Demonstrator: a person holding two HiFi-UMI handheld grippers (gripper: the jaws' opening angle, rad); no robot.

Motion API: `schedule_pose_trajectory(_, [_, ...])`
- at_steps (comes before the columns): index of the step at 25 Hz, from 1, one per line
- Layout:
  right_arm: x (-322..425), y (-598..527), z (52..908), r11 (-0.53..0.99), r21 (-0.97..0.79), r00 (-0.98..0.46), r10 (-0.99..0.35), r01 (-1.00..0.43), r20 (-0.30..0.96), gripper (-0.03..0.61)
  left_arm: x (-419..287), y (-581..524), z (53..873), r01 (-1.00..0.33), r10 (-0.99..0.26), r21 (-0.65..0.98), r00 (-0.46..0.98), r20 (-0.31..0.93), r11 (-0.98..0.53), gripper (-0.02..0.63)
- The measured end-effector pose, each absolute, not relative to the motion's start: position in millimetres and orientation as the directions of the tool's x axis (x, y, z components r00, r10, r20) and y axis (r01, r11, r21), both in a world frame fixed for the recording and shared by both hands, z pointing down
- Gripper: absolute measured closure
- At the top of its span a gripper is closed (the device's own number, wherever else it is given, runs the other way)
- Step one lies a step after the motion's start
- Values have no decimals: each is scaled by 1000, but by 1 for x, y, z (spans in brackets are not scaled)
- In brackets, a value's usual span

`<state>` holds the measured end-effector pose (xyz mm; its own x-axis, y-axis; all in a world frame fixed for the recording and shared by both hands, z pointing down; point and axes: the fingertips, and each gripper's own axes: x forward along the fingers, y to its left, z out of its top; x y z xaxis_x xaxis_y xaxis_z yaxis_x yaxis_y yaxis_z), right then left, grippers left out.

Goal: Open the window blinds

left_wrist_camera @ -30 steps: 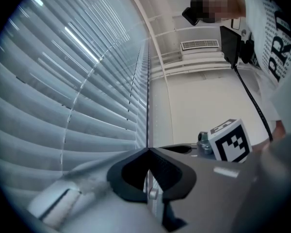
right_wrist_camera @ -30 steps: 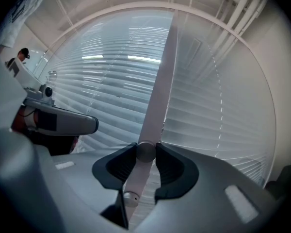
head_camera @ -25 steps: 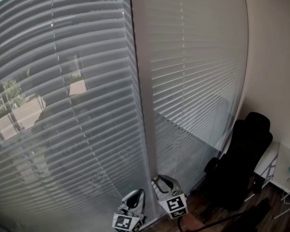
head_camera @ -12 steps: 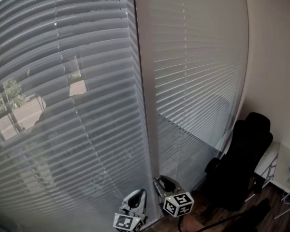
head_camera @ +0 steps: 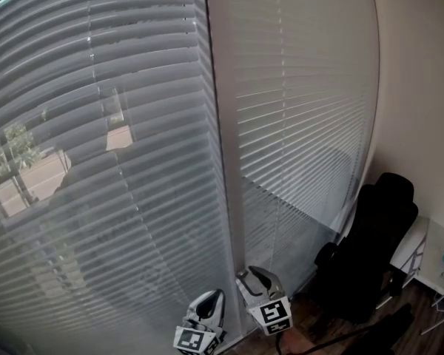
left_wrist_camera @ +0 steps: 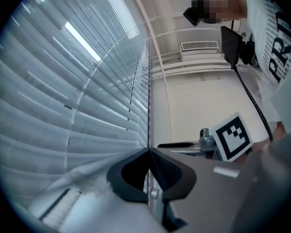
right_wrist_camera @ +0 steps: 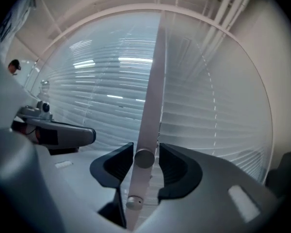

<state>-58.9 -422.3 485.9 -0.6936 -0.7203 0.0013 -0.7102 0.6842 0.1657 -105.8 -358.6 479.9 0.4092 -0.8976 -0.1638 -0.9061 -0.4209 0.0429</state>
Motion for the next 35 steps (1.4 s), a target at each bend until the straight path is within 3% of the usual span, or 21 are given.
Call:
schedule_pose_trajectory(4, [-65,-421,490,650,370,-684,-728,-664,49,403,-105,-360,479,-904,-895,39,414,-167,-426,621])
schedule_pose_trajectory(9, [-68,-424,495,644,415,-687,-725,-643,60,432,-104,-361,480,-902,-893,40,418,-166,-430,621])
schedule_pose_trajectory(13, [-68,-425,495,656,375,-691,-721,-655,55,440,-105,-362,479,-903,-893,40,417,-169,-428,621])
schedule_pose_trajectory(25, [-61,-431,500,700,38,-699,-714,-713,29,445,-104,-363,478,-901,-891,41,420,-173,-433,621])
schedule_pose_trajectory(35, [-60,-432,501,702,-68,-704,-710,-709,21,445,-104,-362,477,-901,-892,47,417,-175,-431,621])
